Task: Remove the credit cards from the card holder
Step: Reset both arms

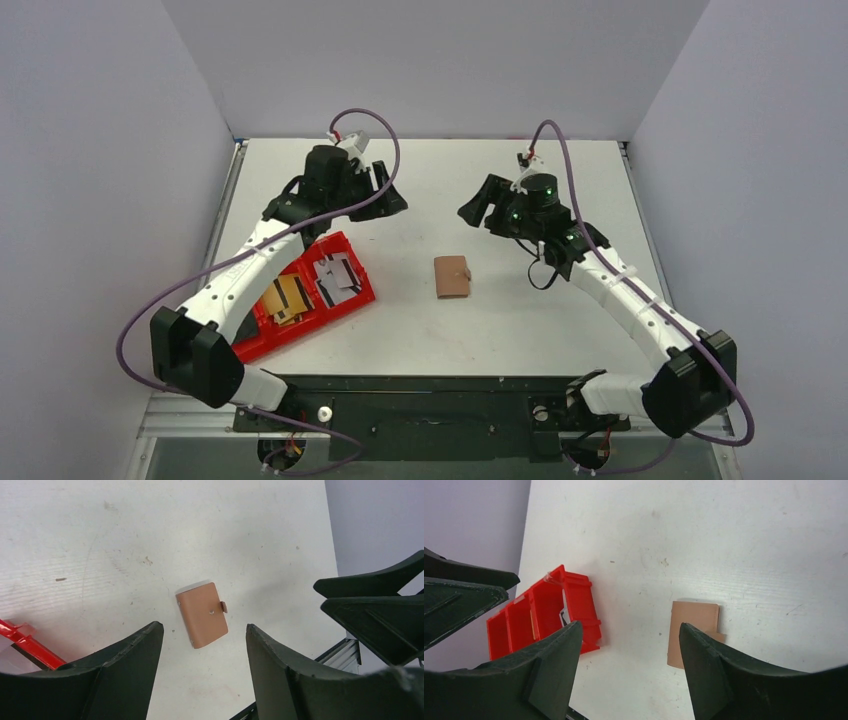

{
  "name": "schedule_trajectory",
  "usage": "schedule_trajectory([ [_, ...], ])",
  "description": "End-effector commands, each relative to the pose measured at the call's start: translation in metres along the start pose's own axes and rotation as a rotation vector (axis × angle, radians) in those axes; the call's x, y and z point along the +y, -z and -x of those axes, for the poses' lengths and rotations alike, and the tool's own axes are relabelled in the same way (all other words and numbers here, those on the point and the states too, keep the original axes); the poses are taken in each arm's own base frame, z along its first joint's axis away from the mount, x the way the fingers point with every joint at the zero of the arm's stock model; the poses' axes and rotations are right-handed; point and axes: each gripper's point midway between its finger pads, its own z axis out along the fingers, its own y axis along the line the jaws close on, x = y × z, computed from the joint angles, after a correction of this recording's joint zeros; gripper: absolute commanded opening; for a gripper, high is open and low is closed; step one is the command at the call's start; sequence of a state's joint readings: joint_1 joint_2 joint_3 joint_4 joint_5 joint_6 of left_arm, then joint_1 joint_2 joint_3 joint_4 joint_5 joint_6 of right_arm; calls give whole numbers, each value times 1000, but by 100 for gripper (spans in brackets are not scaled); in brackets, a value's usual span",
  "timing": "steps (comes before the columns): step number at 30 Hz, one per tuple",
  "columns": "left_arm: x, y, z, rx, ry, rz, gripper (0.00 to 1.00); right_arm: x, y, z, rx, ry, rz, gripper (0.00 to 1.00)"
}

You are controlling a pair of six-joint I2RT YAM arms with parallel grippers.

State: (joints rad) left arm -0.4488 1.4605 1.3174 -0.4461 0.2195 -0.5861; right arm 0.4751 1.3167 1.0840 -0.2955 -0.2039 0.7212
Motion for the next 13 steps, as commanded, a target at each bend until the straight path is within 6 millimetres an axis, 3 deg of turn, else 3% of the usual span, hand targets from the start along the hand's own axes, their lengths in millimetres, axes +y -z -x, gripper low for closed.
schedule_trajectory([
  [1, 2, 25, 22, -95, -46, 16, 60, 1, 27, 30, -152, 26, -21, 67],
  [4, 5, 29, 21, -103, -46, 23, 60, 2, 37, 34, -183, 24, -17, 68],
  [13, 11, 32, 18, -103, -47, 39, 62, -1, 41, 31, -191, 17, -17, 68],
])
